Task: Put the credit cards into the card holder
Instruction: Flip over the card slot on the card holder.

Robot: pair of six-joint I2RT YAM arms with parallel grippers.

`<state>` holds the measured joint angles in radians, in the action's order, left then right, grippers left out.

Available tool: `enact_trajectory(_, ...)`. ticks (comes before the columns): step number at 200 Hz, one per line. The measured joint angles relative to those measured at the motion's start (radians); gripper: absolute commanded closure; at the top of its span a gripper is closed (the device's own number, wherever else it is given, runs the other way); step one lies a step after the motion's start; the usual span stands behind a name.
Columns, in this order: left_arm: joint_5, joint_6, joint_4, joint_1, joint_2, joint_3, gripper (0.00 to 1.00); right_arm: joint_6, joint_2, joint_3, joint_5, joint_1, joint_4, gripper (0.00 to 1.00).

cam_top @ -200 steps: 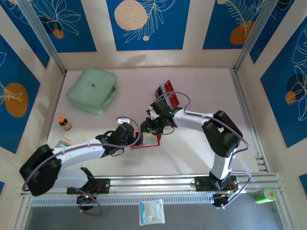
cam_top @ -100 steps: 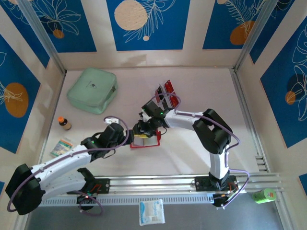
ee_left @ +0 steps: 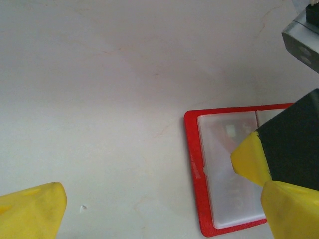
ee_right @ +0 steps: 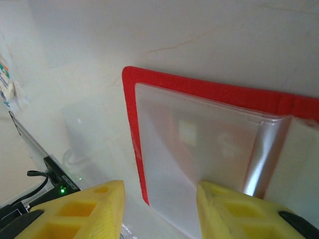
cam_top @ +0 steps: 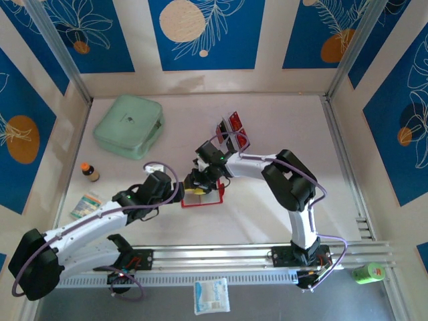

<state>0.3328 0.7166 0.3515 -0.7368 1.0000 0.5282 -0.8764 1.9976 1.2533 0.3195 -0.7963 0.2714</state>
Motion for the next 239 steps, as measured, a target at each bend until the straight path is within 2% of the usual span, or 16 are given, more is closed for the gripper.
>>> enact_trajectory(65, -0.039, -0.019, -0.062, 0.004, 0.034, -0.039, 0.0, 0.0, -0.002, -0.004, 0.014, 0.023, -0.006, 0.59)
enact_trajectory(85, -0.046, -0.019, -0.075, 0.004, 0.037, -0.055, 0.0, 0.001, -0.013, -0.017, 0.014, 0.037, -0.016, 0.66)
enact_trajectory(113, -0.051, -0.019, -0.085, 0.004, 0.039, -0.064, 0.0, 0.008, -0.018, -0.025, 0.022, 0.06, -0.025, 0.82)
enact_trajectory(134, -0.053, -0.019, -0.1, 0.004, 0.054, -0.064, 0.0, 0.013, -0.018, -0.026, 0.028, 0.07, -0.027, 0.89)
enact_trajectory(239, -0.08, -0.019, -0.173, 0.004, 0.193, -0.049, 0.0, 0.023, 0.017, -0.026, 0.051, 0.064, -0.039, 0.91)
